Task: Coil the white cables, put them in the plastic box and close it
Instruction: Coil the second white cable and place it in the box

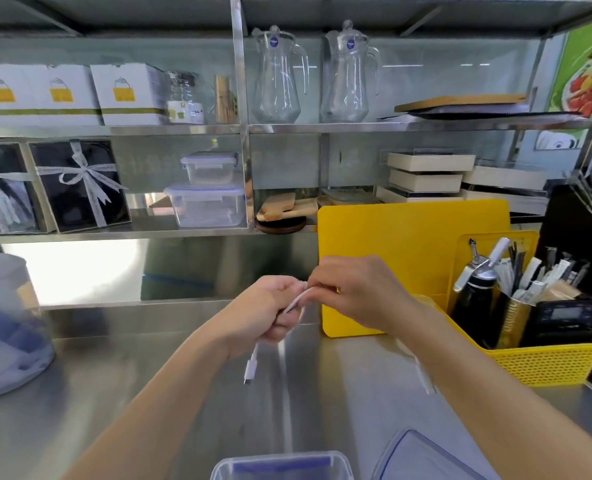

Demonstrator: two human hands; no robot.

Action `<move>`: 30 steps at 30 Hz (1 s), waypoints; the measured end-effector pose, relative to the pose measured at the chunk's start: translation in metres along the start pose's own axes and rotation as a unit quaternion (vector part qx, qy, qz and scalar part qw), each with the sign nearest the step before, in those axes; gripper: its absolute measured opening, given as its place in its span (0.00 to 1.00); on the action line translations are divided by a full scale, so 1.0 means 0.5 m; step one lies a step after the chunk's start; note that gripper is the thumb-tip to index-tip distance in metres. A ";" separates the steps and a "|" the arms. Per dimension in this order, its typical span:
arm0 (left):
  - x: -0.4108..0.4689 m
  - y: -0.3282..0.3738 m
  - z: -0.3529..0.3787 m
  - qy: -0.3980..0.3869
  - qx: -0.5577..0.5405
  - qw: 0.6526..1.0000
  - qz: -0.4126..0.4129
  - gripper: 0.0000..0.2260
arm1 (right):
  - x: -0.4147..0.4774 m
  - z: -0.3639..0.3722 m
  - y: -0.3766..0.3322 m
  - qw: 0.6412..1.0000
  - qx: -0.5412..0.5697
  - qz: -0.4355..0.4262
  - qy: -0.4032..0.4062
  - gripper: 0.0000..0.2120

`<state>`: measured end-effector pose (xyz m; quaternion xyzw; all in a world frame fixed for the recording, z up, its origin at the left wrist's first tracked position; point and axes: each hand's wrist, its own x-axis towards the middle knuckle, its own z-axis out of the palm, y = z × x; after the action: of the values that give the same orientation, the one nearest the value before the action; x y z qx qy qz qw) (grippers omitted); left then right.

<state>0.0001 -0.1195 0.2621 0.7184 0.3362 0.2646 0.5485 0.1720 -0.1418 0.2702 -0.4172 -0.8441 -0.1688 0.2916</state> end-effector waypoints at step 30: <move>0.000 -0.028 0.013 0.203 0.024 0.972 0.117 0.10 | -0.064 0.014 -0.008 0.894 0.235 0.324 -0.202 0.09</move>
<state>0.0025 -0.1211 0.2468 0.6970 0.3607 0.4590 0.4163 0.1818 -0.1599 0.2444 -0.6118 -0.7180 0.2263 0.2428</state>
